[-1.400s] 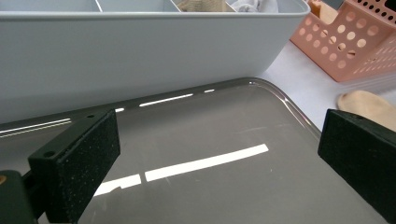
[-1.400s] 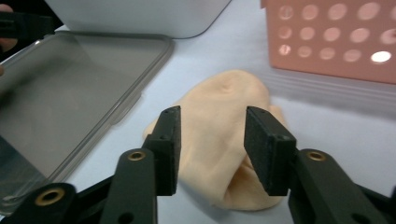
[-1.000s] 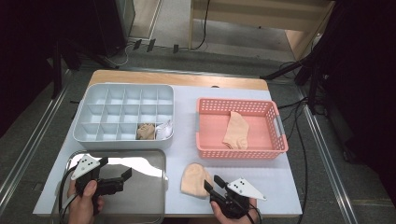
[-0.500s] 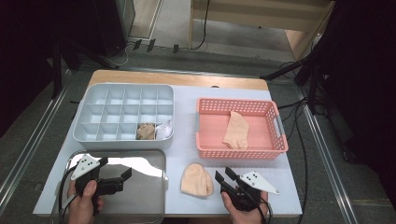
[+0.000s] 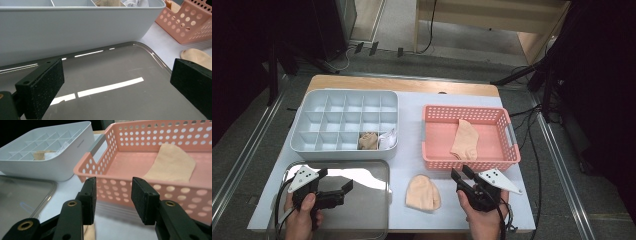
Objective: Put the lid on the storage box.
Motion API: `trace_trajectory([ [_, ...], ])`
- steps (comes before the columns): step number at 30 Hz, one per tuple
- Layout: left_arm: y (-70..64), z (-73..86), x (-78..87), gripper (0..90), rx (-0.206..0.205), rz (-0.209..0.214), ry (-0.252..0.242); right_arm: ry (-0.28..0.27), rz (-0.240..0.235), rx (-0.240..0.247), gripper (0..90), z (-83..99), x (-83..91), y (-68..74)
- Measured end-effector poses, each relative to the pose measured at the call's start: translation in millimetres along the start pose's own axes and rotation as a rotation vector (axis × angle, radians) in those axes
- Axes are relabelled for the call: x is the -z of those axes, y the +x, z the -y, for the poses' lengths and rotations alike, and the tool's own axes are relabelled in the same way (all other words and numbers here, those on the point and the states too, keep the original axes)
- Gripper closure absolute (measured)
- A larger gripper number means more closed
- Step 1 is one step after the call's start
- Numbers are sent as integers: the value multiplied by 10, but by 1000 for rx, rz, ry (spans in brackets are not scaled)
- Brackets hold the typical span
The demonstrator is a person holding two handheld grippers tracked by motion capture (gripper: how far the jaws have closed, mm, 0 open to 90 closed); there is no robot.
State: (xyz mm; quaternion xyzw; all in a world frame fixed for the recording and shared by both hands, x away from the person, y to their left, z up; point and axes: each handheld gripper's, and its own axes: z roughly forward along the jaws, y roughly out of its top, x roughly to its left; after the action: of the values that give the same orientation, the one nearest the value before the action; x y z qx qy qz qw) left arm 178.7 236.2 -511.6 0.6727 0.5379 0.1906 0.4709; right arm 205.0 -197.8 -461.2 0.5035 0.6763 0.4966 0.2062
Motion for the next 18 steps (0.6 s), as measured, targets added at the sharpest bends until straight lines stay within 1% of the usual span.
trace_trajectory([
  [2,0,0,0,0,0,0,1,-2,3,5,560,-28,-9,-6],
  [4,-2,0,0,0,0,-1,0,-6,9,11,560,-108,-32,-22],
  [5,-2,0,0,0,0,-1,0,-6,9,11,560,-108,-32,-22],
  [8,0,0,0,0,0,-1,0,-12,16,9,561,-196,-68,-45],
  [16,0,1,0,0,-1,-1,0,-8,32,7,561,-289,-141,-85],
  [18,2,1,0,0,1,-1,-2,-7,44,13,561,-327,-178,-105],
])
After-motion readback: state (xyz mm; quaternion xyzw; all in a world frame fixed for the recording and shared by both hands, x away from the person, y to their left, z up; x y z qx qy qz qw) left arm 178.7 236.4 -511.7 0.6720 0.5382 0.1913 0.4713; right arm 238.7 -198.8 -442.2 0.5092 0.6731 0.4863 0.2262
